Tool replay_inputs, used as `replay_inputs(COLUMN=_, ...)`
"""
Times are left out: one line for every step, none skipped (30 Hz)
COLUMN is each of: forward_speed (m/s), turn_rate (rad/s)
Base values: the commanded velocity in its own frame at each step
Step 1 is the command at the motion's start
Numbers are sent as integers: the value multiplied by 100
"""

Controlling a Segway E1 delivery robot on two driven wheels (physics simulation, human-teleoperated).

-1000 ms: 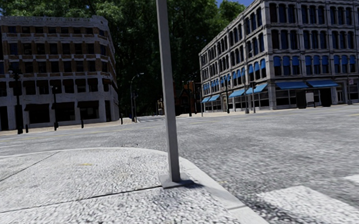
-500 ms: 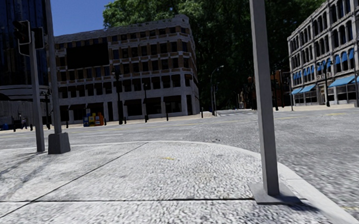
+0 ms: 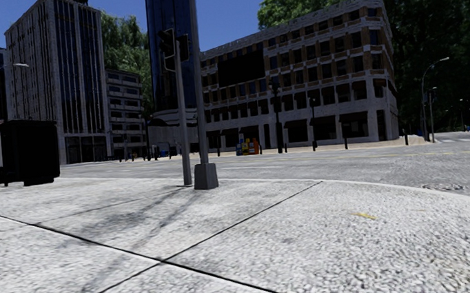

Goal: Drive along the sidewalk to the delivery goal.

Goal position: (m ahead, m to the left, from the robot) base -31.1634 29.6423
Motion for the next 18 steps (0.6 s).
replay_inputs(forward_speed=142, turn_rate=101)
replay_inputs(forward_speed=143, turn_rate=102)
replay_inputs(forward_speed=144, turn_rate=102)
replay_inputs(forward_speed=144, turn_rate=102)
replay_inputs(forward_speed=144, turn_rate=102)
replay_inputs(forward_speed=144, turn_rate=103)
replay_inputs(forward_speed=144, turn_rate=103)
replay_inputs(forward_speed=144, turn_rate=103)
replay_inputs(forward_speed=144, turn_rate=103)
replay_inputs(forward_speed=145, turn_rate=103)
replay_inputs(forward_speed=145, turn_rate=103)
replay_inputs(forward_speed=145, turn_rate=104)
replay_inputs(forward_speed=145, turn_rate=104)
replay_inputs(forward_speed=145, turn_rate=104)
replay_inputs(forward_speed=145, turn_rate=104)
replay_inputs(forward_speed=145, turn_rate=105)
replay_inputs(forward_speed=145, turn_rate=105)
replay_inputs(forward_speed=145, turn_rate=105)
